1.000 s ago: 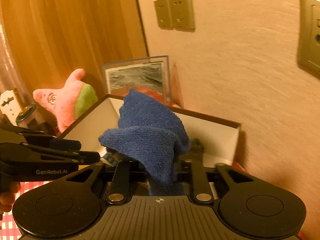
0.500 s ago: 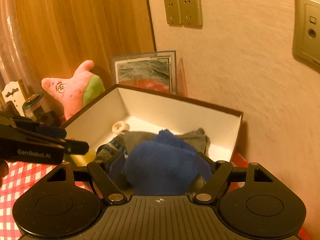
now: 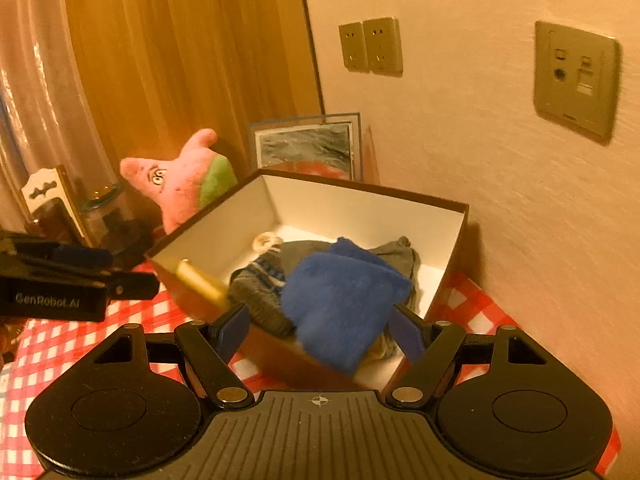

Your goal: Organize soft objects

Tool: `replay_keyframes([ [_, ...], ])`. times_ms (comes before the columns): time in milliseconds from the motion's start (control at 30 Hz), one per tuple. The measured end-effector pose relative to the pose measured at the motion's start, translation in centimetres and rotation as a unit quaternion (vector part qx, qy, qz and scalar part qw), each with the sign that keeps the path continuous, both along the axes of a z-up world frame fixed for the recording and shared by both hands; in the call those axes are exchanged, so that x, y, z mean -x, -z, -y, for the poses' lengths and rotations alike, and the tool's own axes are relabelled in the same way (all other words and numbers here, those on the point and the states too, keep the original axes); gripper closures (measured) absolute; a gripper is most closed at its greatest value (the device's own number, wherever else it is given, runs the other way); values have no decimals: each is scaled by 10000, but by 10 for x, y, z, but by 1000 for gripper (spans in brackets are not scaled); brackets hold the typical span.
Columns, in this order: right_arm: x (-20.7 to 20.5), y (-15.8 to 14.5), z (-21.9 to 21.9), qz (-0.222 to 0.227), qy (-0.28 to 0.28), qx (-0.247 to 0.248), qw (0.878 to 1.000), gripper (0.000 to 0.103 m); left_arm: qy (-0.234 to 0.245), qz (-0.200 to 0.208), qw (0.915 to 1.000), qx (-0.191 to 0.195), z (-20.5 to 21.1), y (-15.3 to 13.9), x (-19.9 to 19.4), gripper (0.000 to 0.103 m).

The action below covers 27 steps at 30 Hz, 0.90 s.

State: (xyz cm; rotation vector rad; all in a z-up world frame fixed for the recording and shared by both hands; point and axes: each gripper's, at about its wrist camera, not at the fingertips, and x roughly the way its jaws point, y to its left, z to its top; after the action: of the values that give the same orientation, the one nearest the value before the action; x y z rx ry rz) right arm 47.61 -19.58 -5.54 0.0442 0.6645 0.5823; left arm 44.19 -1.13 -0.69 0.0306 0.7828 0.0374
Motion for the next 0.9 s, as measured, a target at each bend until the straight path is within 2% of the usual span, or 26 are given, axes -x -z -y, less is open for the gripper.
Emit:
replay_keyframes([
  [67,15,-4,2,16,69,-91,9999,27,-80,107,9999,-11,1,-4,23,32],
  [233,58,-15,6,97,131,-358,9992,27,-276,137,9994,162,-5,-10,75,32],
  [400,100,-27,4,7,100,-387,9992,27,-513,174,9983,192,-12,-17,133,32],
  [900,267,-29,-15,-232,146,-294,9992,27,-398,62,9986,349,-33,-20,302,32],
])
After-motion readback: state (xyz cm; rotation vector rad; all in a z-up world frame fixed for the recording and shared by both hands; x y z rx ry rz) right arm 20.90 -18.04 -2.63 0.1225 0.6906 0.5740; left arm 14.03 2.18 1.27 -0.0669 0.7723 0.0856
